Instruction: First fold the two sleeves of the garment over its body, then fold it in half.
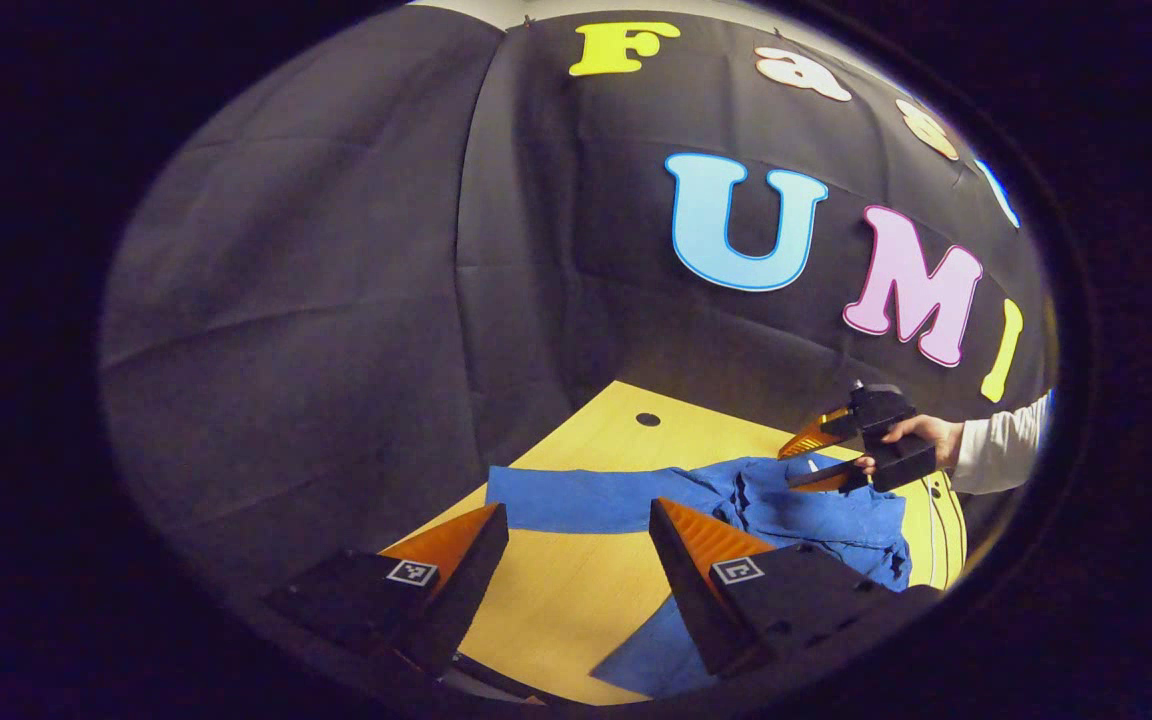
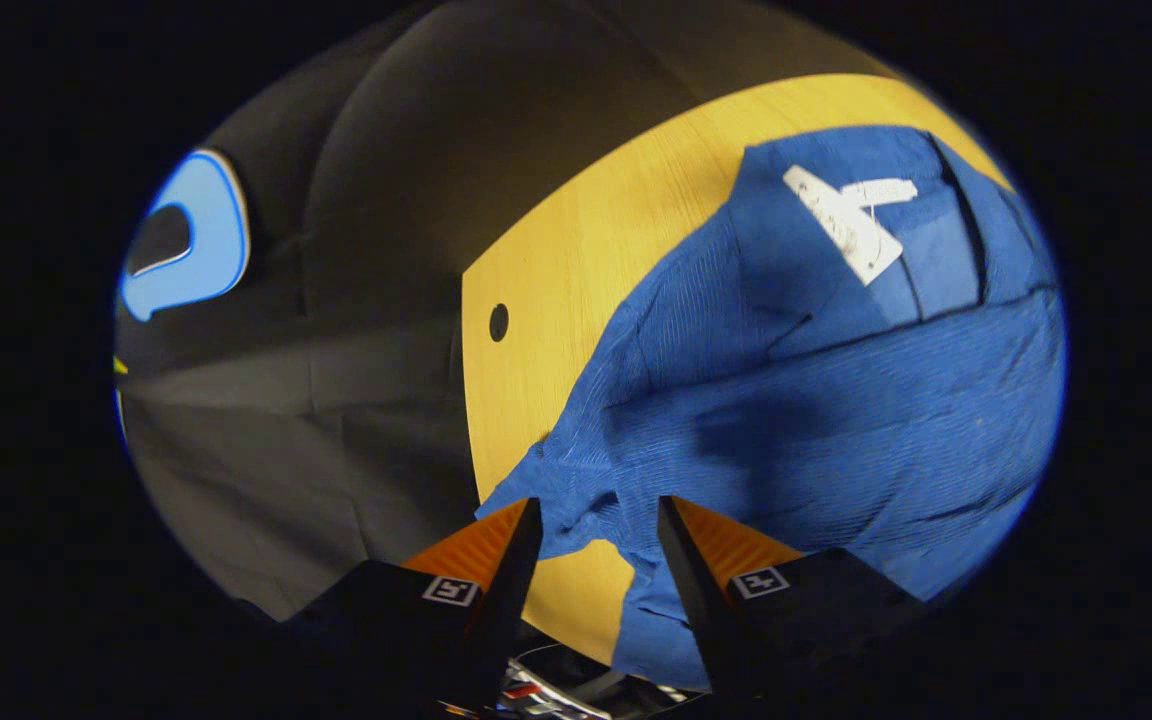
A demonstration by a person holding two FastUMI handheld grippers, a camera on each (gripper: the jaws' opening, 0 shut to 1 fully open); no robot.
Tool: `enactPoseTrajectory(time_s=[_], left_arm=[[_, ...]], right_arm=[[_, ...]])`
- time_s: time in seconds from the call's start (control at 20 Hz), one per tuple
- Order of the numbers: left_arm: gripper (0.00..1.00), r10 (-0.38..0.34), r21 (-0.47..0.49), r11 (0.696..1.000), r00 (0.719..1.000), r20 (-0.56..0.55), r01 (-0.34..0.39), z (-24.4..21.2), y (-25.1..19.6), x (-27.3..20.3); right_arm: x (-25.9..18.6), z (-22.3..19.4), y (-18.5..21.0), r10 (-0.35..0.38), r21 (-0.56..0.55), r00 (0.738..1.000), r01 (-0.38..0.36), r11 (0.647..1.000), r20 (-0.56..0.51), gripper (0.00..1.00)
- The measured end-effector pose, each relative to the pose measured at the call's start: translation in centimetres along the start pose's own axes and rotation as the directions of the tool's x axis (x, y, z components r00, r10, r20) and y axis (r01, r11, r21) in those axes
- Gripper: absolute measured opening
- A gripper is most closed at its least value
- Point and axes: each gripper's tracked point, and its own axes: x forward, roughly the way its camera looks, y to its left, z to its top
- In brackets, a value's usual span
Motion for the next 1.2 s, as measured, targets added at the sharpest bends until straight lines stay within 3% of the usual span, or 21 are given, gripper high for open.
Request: enactPoseTrajectory(time_s=[0.15, 0.25, 0.3, 0.4, 0.5, 0.6, 0.8, 0.85, 0.9, 0.95, 1.0, 1.2], left_arm=[[0.82, -0.018, -0.002, 1.0, 0.995, -0.096, 0.018, -0.1, 1.1, 6.2], [0.82, -0.026, -0.003, 1.0, 0.984, -0.178, 0.026, -0.3, 2.5, 10.6], [0.82, -0.034, -0.003, 0.999, 0.97, -0.241, 0.034, -1.3, 3.4, 12.5], [0.84, -0.037, -0.048, 0.999, 0.921, -0.389, 0.019, -3.7, 4.7, 16.5], [0.85, -0.009, -0.074, 0.997, 0.875, -0.483, -0.03, -5.1, 6.7, 20.3], [0.85, 0.032, -0.055, 0.996, 0.848, -0.53, -0.072, -6.1, 8.2, 22.9], [0.85, 0.135, 0.086, 0.991, 0.779, -0.612, -0.104, -8.0, 8.4, 26.1], [0.85, 0.124, 0.092, 0.992, 0.775, -0.62, -0.086, -7.8, 7.7, 26.2], [0.85, 0.118, 0.092, 0.993, 0.792, -0.599, -0.078, -7.1, 7.2, 26.7], [0.84, 0.111, 0.091, 0.993, 0.778, -0.618, -0.07, -6.7, 6.5, 26.3], [0.84, 0.108, 0.099, 0.993, 0.785, -0.61, -0.06, -6.7, 7.2, 26.9], [0.81, 0.079, 0.121, 0.993, 0.767, -0.637, -0.001, -7.1, 7.3, 27.0]], right_arm=[[-5.0, -0.8, -0.3, 0.009, -0.185, 1.0, -0.007, 0.983, 0.012, 0.86], [-9.0, -2.6, -1.6, -0.023, -0.346, 0.999, 0.03, 0.938, 0.024, 0.89], [-11.1, -4.0, -2.6, -0.041, -0.41, 0.999, 0.052, 0.911, 0.034, 0.89], [-15.6, -7.5, -3.3, -0.043, -0.455, 0.998, 0.055, 0.889, 0.037, 0.9], [-19.7, -11.2, -4.6, -0.049, -0.447, 0.998, 0.058, 0.892, 0.033, 0.9], [-22.1, -13.8, -6.3, -0.071, -0.42, 0.997, 0.08, 0.904, 0.037, 0.9], [-25.2, -16.5, -9.1, -0.13, -0.357, 0.989, 0.144, 0.923, 0.064, 0.89], [-25.4, -16.7, -9.5, -0.143, -0.341, 0.987, 0.16, 0.926, 0.073, 0.89], [-25.3, -16.6, -9.6, -0.15, -0.323, 0.985, 0.169, 0.931, 0.083, 0.89], [-25.1, -16.5, -9.3, -0.146, -0.306, 0.986, 0.166, 0.937, 0.085, 0.9], [-25.0, -16.6, -9.3, -0.145, -0.294, 0.985, 0.165, 0.941, 0.089, 0.89], [-24.3, -17.7, -8.3, -0.12, -0.273, 0.99, 0.137, 0.952, 0.076, 0.89]])
